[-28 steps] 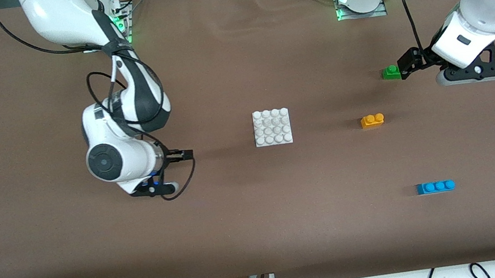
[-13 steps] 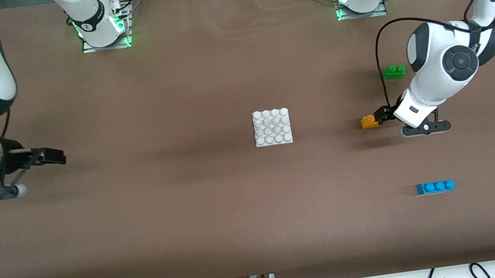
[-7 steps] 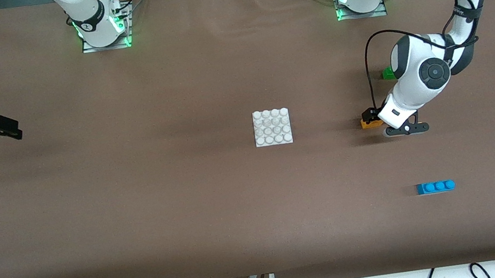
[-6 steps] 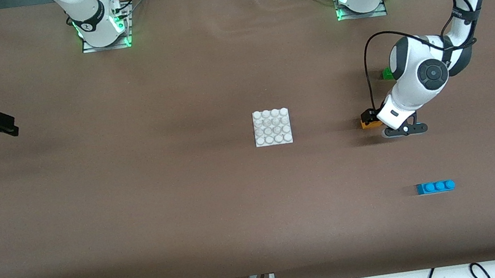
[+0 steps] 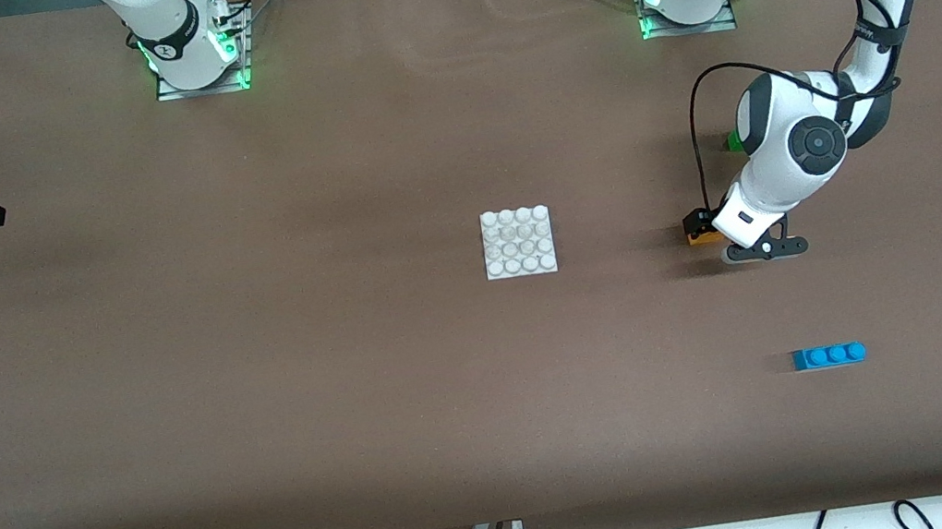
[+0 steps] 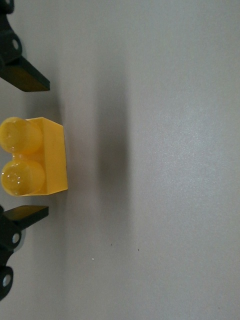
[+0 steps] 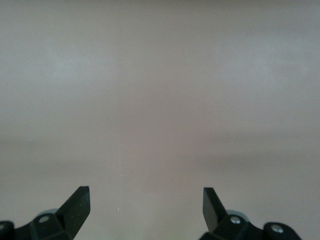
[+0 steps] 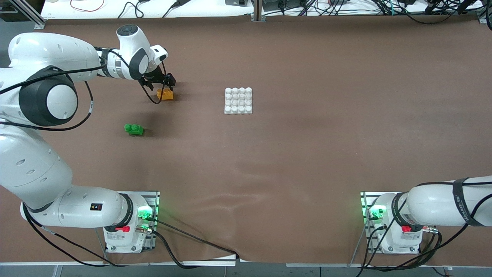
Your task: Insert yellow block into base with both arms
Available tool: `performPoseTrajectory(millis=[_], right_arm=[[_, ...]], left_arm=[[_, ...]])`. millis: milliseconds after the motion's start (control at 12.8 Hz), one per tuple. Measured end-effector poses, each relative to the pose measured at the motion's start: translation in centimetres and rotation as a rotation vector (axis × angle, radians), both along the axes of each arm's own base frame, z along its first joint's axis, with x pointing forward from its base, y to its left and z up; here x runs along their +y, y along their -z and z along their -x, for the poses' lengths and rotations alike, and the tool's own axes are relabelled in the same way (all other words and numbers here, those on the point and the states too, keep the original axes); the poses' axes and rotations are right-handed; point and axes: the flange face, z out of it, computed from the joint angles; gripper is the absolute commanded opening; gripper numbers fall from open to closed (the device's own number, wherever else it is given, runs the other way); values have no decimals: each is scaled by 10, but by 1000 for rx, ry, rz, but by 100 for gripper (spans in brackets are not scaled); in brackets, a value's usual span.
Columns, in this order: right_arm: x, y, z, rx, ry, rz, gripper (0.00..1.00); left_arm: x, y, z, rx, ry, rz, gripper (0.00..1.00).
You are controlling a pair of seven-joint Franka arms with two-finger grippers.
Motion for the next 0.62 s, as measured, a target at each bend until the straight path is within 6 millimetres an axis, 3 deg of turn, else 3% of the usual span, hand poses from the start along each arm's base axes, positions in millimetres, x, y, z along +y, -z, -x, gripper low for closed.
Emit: performPoseTrajectory(millis=[234,312,469,625], right_arm=[[1,7,1,11,11,0,100],[2,7,1,10,23,1,100],[5,8,0,14,27,1,100],[4,11,-1,23,37,1,100]], left_arm=[[-7,8,1,-6,11,3,100],[-7,10,1,-7,11,4,92],[-7,11,1,-6,11,3,91],[-7,12,1,-3,11,3,74]])
